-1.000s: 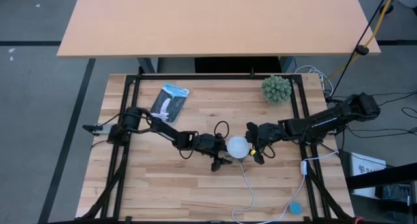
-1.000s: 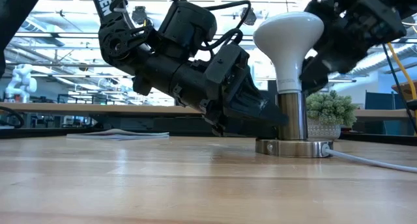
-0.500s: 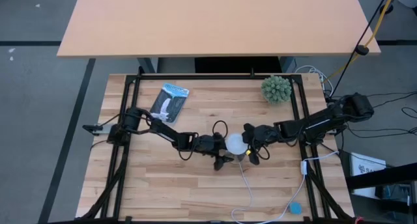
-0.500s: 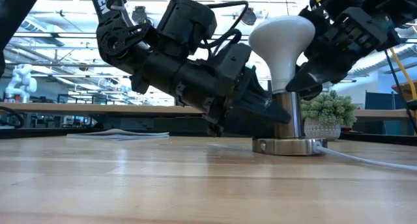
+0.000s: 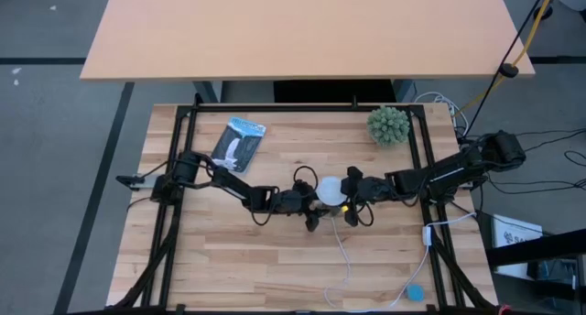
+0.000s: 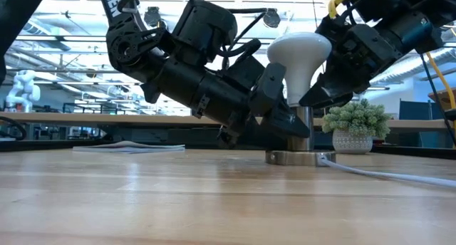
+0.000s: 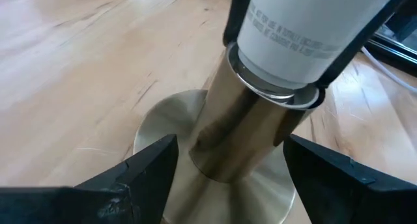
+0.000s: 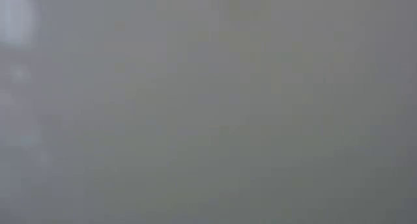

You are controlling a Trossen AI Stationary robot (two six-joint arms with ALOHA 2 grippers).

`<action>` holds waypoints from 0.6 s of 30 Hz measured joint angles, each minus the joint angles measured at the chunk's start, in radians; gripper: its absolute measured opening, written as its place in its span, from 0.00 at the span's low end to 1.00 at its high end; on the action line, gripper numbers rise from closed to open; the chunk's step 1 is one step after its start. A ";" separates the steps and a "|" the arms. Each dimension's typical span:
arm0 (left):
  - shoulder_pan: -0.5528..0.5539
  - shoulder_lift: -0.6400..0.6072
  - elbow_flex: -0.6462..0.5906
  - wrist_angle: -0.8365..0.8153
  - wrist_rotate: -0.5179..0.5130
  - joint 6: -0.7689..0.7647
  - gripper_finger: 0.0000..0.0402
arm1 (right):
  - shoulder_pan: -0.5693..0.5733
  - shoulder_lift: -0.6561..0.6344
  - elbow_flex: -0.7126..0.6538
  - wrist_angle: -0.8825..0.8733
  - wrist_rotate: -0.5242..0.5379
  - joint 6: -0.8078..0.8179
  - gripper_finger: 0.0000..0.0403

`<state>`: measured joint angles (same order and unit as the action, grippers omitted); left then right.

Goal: Screw lightbulb
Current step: Remove the white lightbulb from the gold lamp

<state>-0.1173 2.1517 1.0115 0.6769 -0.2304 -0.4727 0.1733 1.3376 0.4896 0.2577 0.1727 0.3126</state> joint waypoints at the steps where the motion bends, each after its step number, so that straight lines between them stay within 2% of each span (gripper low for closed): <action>1: 0.000 0.000 0.000 0.000 -0.005 0.000 0.72 | 0.002 0.000 0.000 0.000 0.001 0.000 0.39; 9: 0.000 0.000 -0.001 -0.003 -0.014 0.005 0.72 | 0.005 0.000 0.000 0.005 -0.009 0.003 0.40; 18: 0.002 0.000 0.000 -0.011 0.001 0.014 0.72 | 0.005 0.000 0.001 -0.006 -0.020 -0.023 0.49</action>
<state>-0.1158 2.1513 1.0111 0.6656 -0.2291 -0.4588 0.1787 1.3373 0.4907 0.2512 0.1526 0.2900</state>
